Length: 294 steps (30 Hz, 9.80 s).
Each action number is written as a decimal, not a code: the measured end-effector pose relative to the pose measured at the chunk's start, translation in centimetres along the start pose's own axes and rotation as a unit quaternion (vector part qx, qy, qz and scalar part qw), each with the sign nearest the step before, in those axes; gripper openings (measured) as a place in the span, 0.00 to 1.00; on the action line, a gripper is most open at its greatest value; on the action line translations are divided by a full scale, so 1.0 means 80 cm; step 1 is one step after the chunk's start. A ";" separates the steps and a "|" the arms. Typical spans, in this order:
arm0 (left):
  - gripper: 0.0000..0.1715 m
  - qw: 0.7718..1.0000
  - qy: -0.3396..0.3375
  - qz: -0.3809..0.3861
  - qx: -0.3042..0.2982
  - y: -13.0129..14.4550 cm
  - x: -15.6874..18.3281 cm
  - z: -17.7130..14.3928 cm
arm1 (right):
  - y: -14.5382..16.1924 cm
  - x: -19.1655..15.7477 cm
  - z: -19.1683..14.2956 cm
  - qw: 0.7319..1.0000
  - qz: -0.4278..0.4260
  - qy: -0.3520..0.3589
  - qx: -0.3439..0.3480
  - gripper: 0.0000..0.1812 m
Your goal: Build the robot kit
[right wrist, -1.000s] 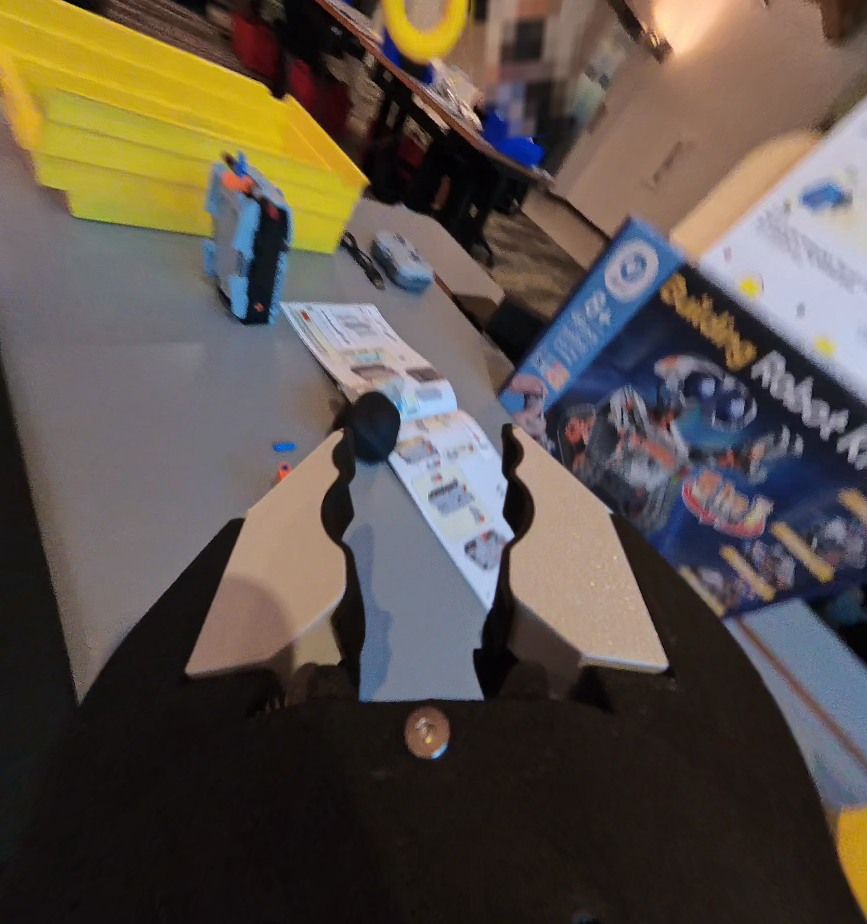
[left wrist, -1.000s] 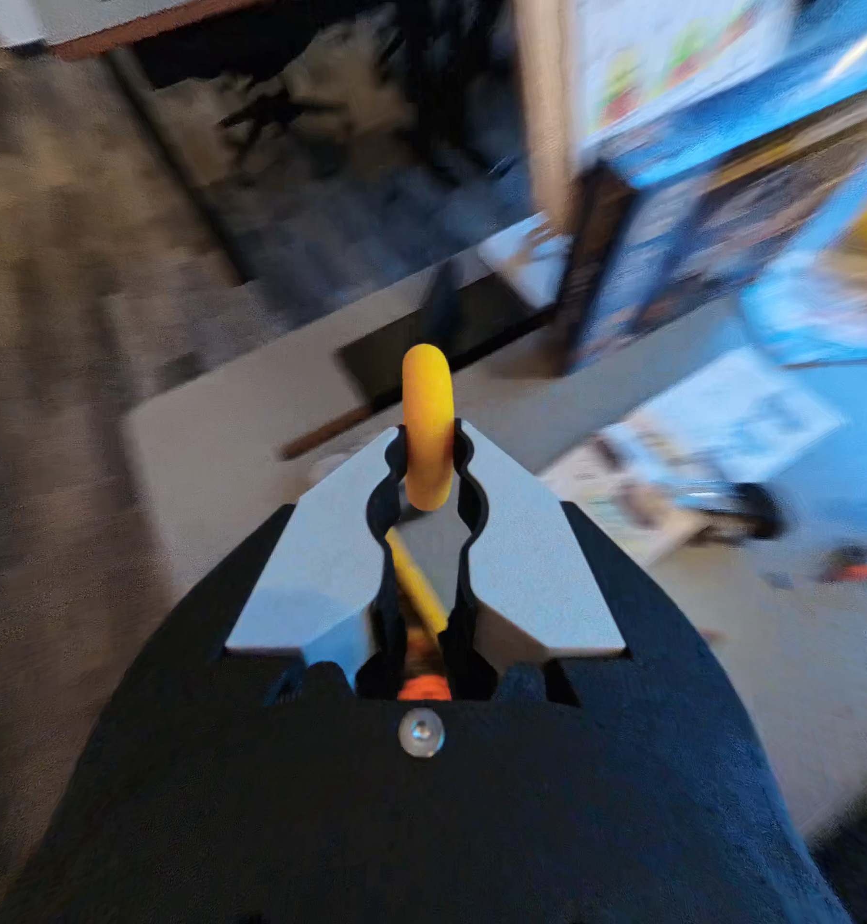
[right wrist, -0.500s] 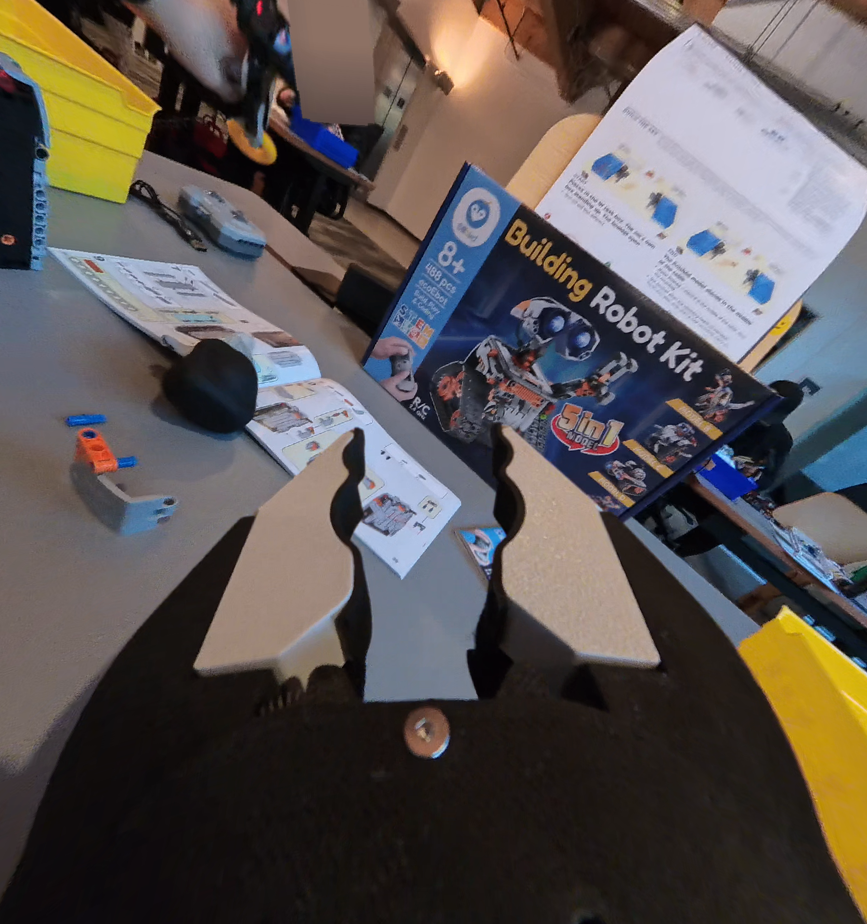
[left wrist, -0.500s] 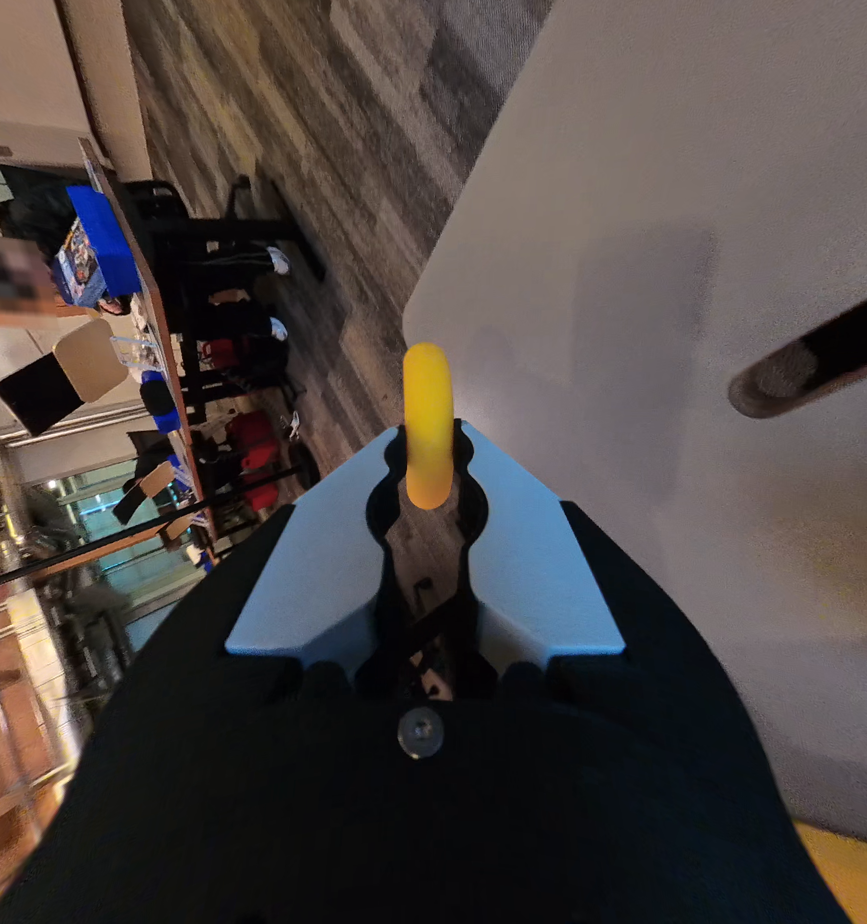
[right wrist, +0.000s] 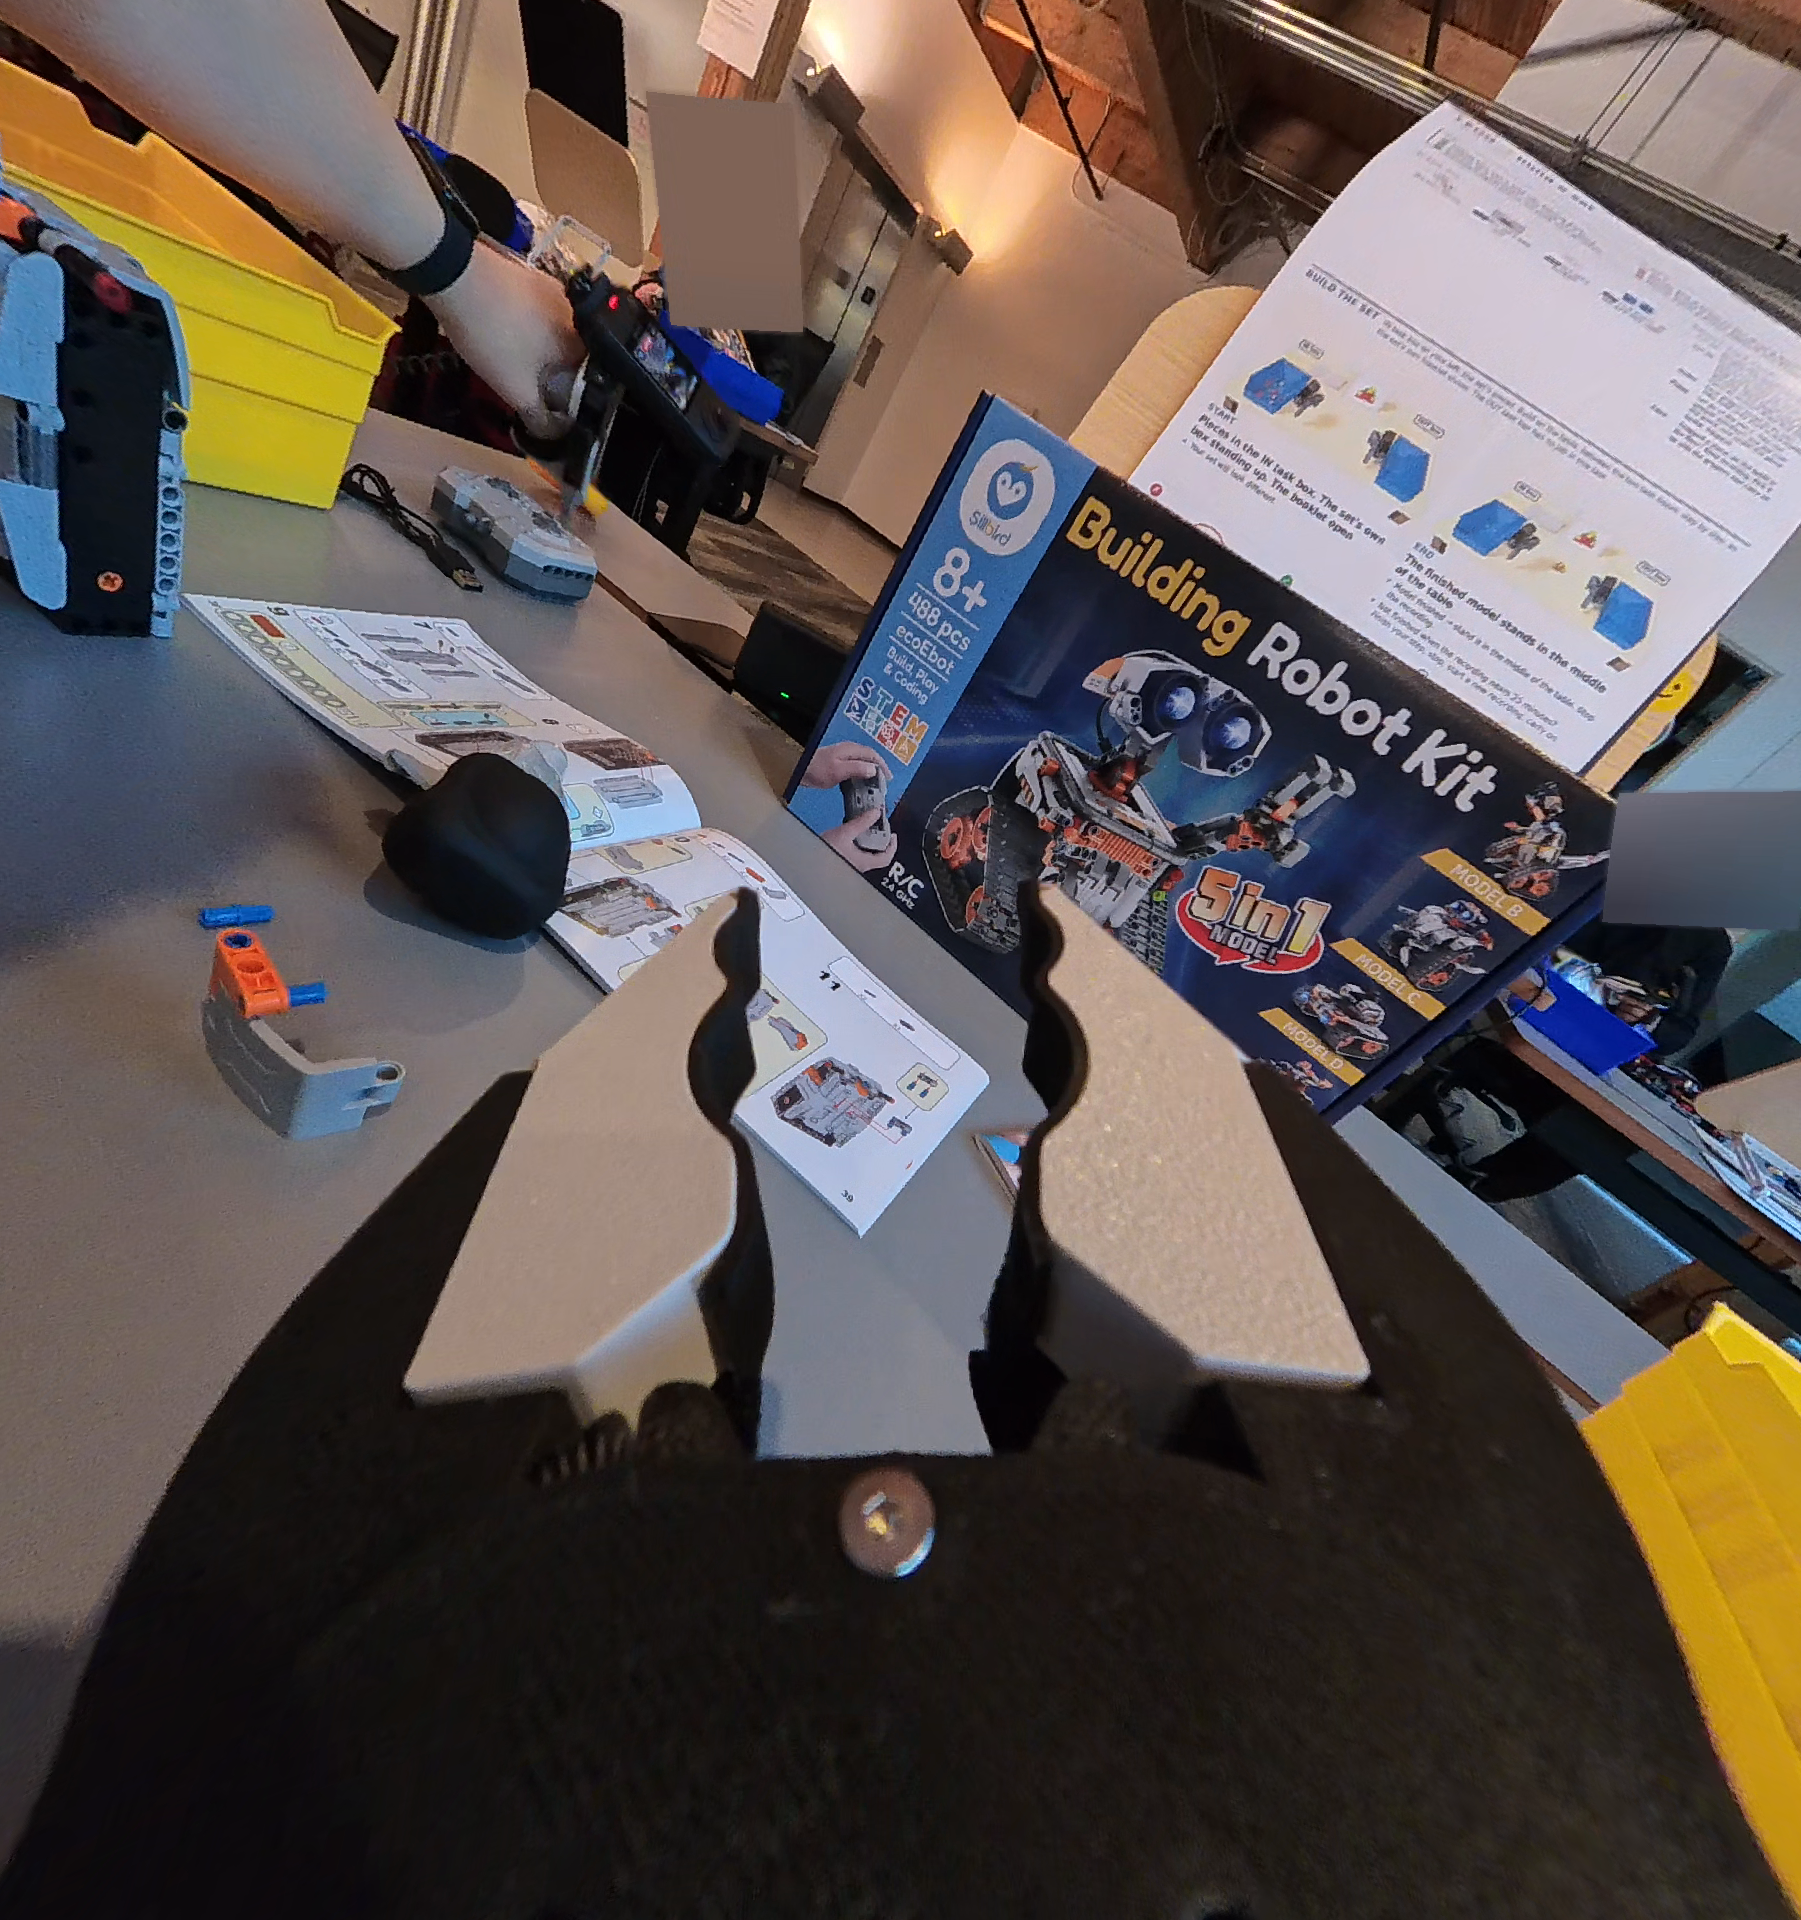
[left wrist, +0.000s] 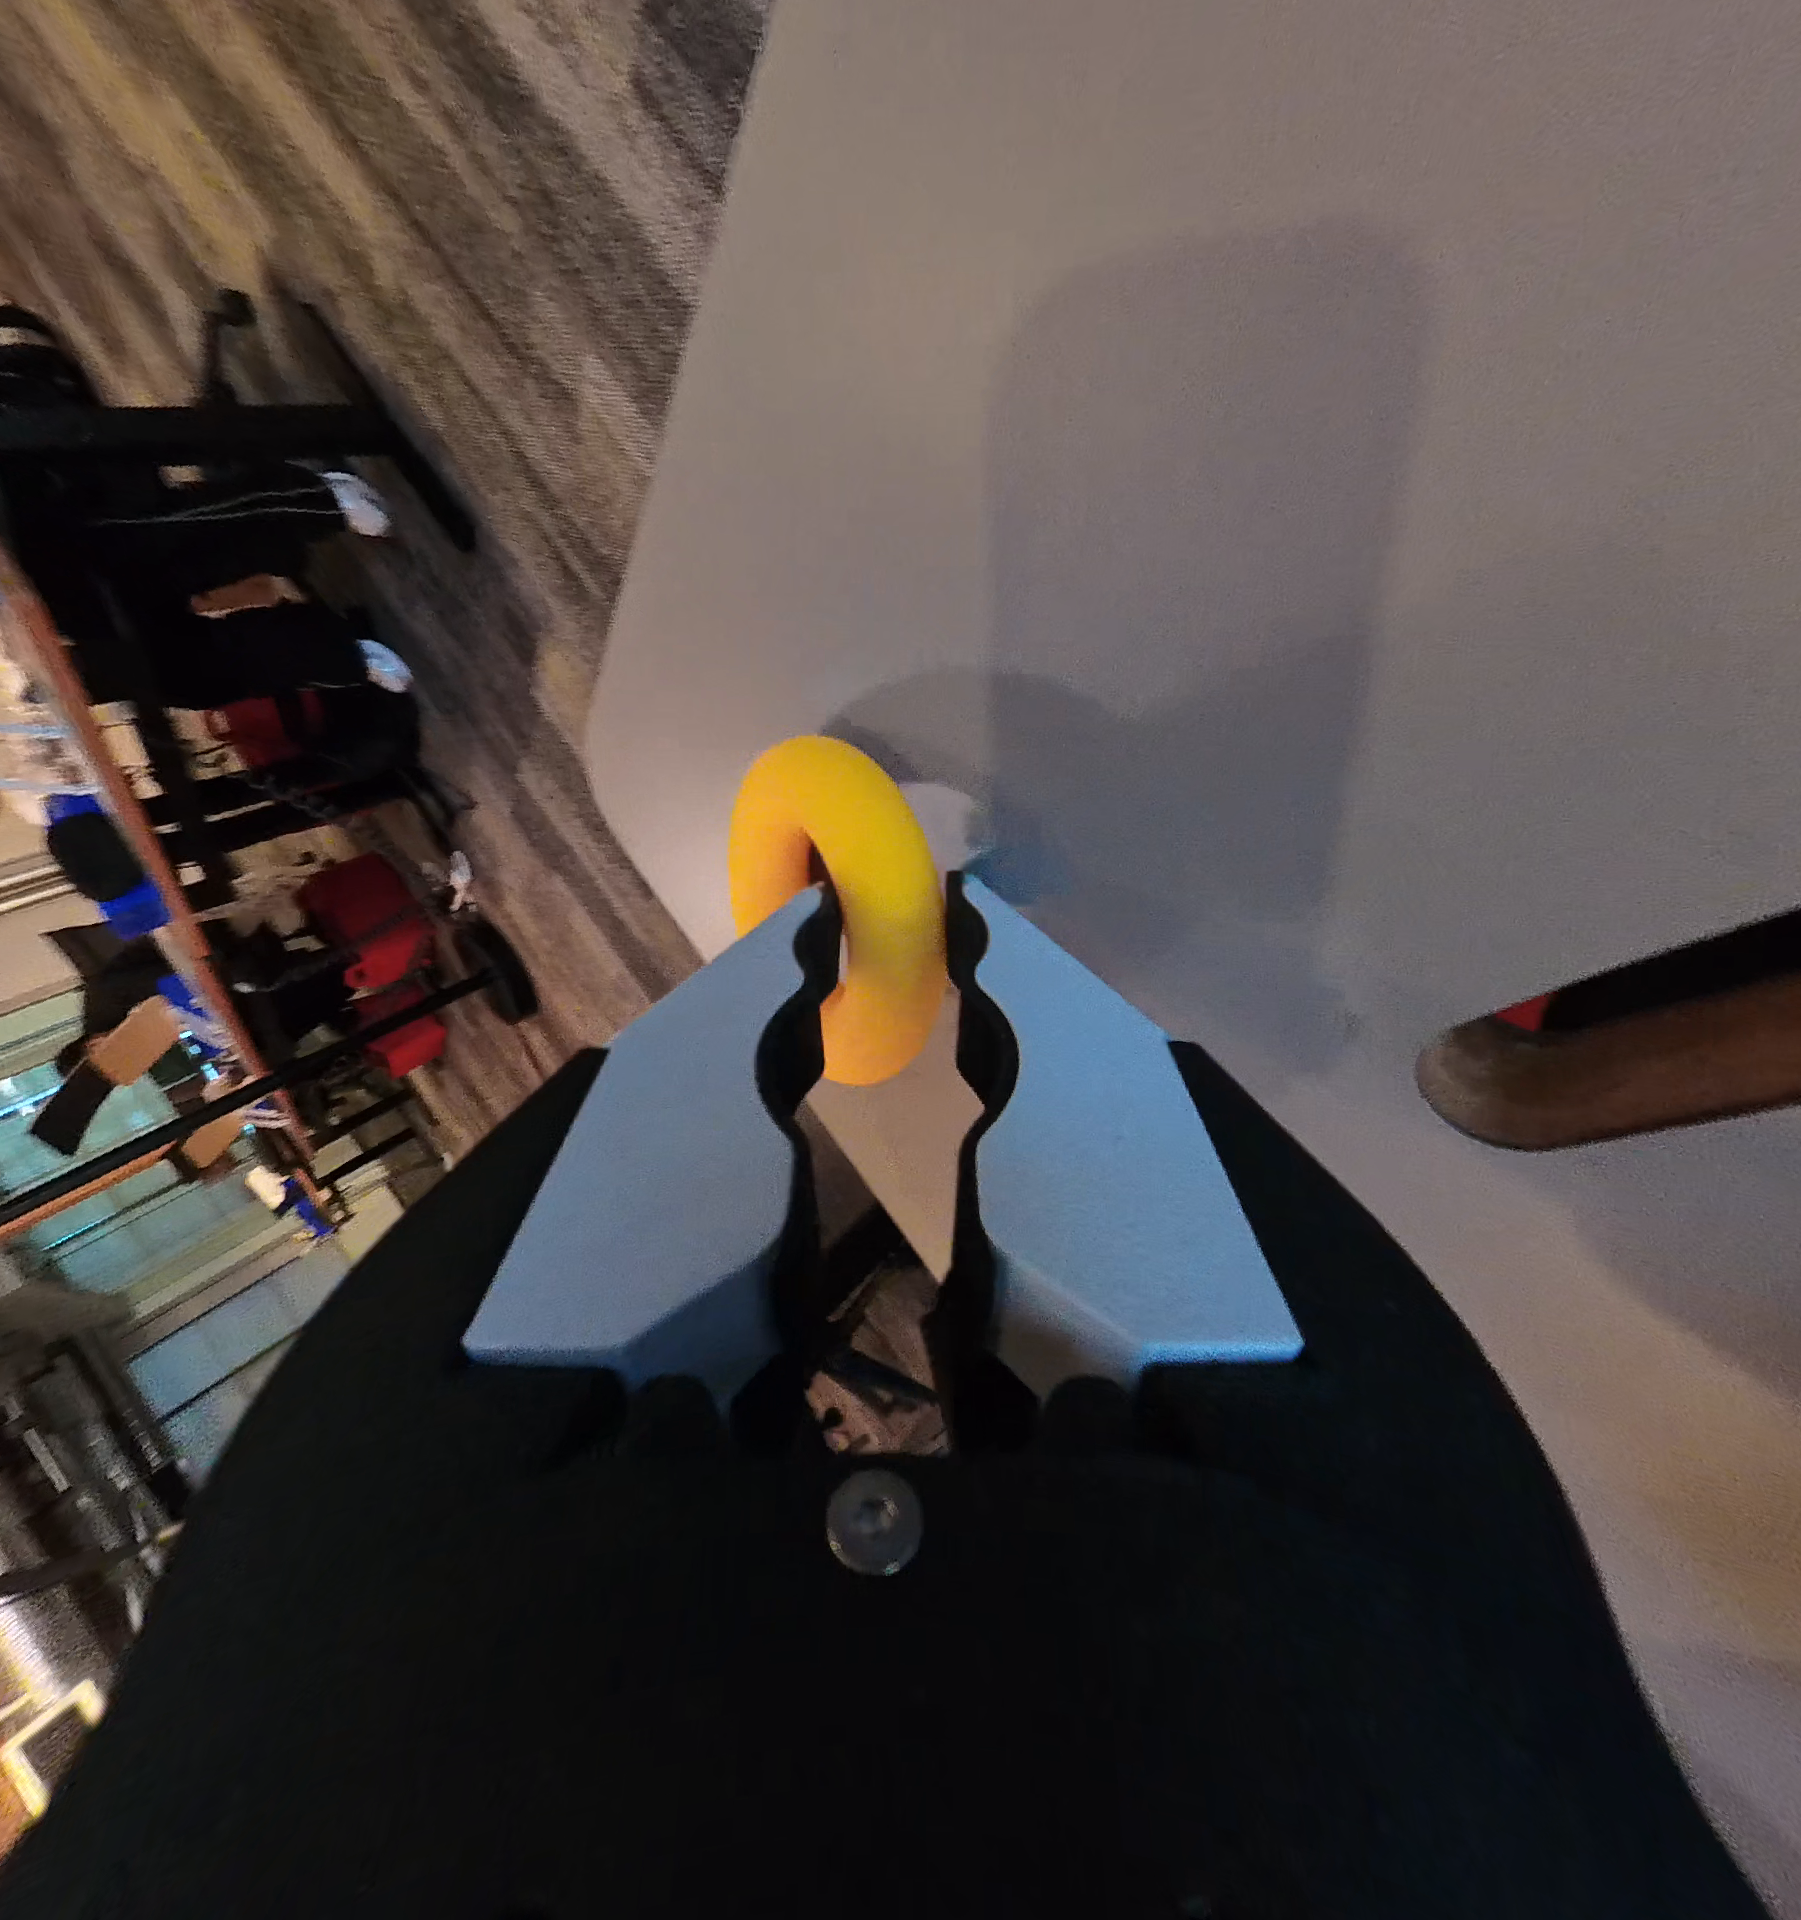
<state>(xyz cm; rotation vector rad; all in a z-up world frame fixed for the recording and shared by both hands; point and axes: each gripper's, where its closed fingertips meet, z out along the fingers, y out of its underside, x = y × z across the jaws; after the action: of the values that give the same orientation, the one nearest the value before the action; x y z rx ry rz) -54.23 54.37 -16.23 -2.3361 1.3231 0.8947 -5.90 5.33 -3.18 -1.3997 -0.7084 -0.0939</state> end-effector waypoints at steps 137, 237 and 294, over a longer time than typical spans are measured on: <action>0.05 0.896 0.358 0.261 -0.016 0.034 0.262 -0.228 | -0.013 -0.031 -0.002 0.996 0.031 -0.080 0.018 0.26; 0.37 0.769 0.350 -0.242 0.477 -0.071 0.471 -0.598 | -0.055 -0.033 0.098 0.788 0.509 -0.346 -0.025 0.09; 0.10 0.857 0.186 -0.406 0.256 -0.008 -0.081 -0.050 | 0.019 0.025 0.016 0.919 0.353 -0.171 0.029 0.19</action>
<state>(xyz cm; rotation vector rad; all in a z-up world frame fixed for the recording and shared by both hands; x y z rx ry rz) -54.65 56.76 -8.98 -2.3081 0.4442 -0.1666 -4.11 7.47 -3.49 -1.5550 -0.4416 0.7521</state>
